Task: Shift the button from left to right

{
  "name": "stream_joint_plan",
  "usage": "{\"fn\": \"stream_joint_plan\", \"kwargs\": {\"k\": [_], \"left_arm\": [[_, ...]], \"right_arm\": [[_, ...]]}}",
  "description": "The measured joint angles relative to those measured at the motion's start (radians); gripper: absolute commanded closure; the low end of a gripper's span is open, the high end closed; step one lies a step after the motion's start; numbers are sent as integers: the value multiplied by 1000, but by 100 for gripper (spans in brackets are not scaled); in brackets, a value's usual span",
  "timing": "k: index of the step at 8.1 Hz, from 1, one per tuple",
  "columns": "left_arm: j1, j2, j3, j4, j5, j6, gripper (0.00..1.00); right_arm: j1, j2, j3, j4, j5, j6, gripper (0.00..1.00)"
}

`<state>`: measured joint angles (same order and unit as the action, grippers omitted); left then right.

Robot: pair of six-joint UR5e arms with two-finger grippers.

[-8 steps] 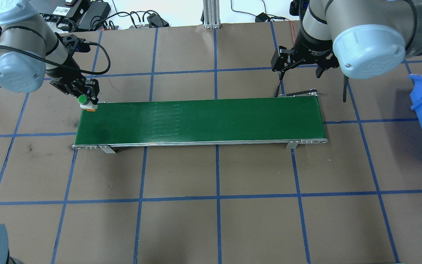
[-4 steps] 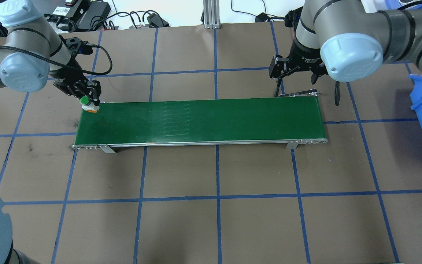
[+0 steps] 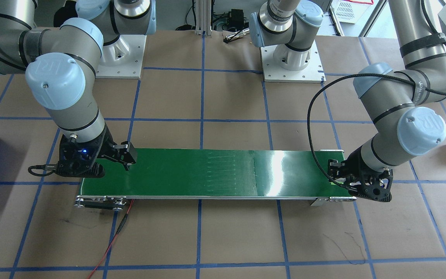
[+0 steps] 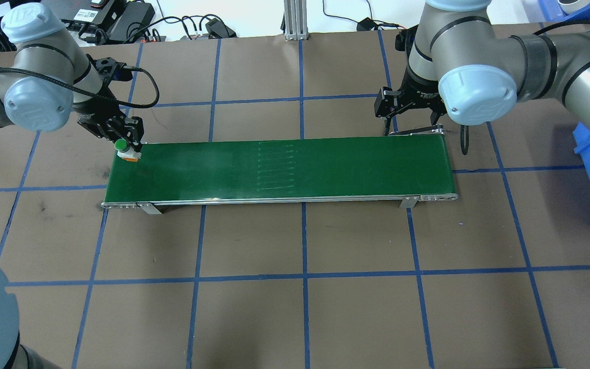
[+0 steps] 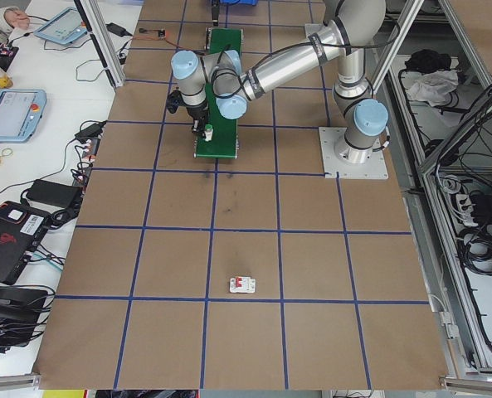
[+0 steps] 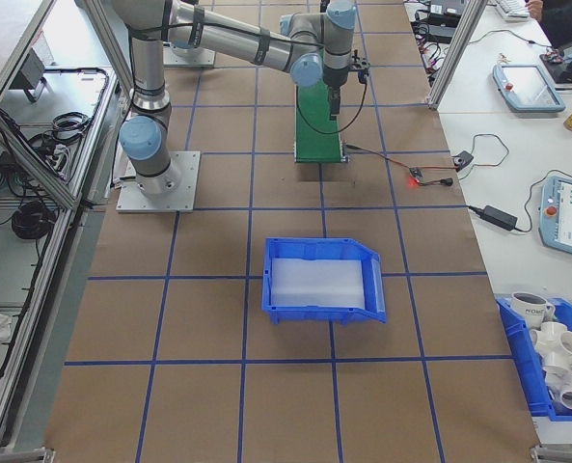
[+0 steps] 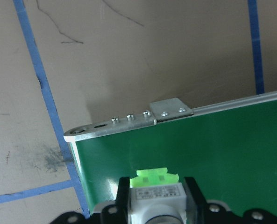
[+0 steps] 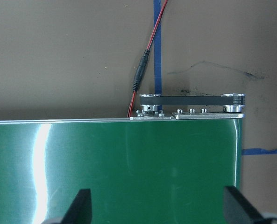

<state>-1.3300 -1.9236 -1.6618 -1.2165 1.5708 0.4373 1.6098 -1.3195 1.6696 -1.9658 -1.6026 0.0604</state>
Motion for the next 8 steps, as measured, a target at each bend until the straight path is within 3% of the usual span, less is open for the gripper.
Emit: {"fn": "stream_joint_plan", "kwargs": {"k": [1, 2, 3, 4, 8], "left_arm": [[0, -3, 0, 0, -1, 0, 75], [0, -9, 0, 0, -1, 1, 57], [0, -14, -1, 0, 0, 1, 23], [0, -17, -1, 0, 0, 1, 0], [-6, 40, 5, -48, 13, -54, 0]], "right_arm": [[0, 0, 0, -1, -3, 0, 0], [-1, 0, 1, -1, -3, 0, 0], [-1, 1, 1, -1, -4, 0, 0], [-1, 1, 1, -1, -5, 0, 0], [-1, 2, 1, -2, -5, 1, 0]]}}
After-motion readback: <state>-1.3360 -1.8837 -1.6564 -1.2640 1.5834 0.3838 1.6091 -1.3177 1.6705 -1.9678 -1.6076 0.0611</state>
